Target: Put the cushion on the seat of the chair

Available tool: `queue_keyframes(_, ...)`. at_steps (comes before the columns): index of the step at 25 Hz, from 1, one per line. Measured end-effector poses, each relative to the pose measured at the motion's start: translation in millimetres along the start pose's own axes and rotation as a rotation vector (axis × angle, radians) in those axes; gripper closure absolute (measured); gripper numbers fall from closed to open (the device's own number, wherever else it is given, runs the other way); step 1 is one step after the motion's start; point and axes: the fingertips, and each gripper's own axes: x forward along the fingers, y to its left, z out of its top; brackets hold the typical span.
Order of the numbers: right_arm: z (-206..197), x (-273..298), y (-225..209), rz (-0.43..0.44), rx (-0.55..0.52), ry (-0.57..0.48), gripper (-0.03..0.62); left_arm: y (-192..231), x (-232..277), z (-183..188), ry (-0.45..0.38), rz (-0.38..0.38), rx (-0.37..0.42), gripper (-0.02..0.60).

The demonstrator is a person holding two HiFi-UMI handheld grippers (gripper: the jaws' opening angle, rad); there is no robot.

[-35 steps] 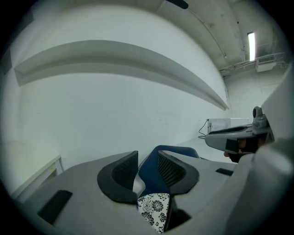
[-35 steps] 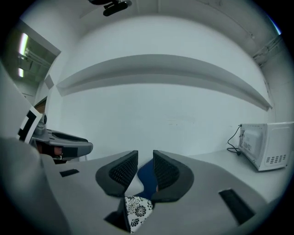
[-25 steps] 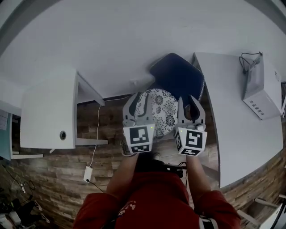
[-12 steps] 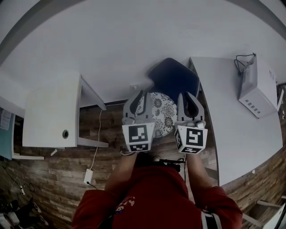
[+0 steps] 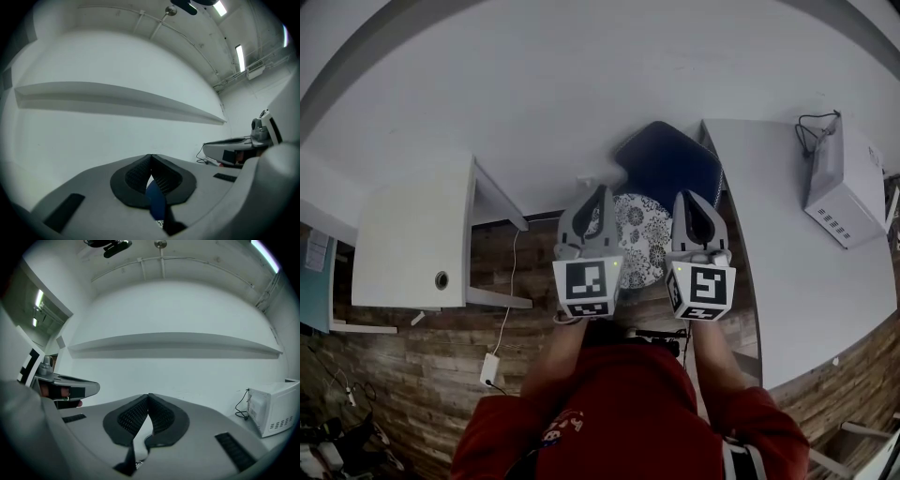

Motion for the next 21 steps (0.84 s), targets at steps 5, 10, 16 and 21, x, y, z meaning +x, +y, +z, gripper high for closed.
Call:
queue_keyframes(5, 0, 2, -4, -0.01, -0.002, 0.002, 0.566, 3, 2, 3, -0.011, 0.005, 0.002, 0.554)
queue_keyframes(10, 2, 4, -4, -0.012, -0.016, 0.007, 0.566, 4, 3, 6, -0.024, 0.008, -0.004, 0.552)
queue_keyframes(16, 1, 7, -2, -0.007, -0.019, 0.01, 0.566, 7, 2, 6, -0.03, 0.012, -0.012, 0.554)
queue_keyframes(21, 1, 11, -2, -0.008, -0.019, 0.009, 0.566, 11, 4, 5, -0.029, 0.015, -0.014, 0.554)
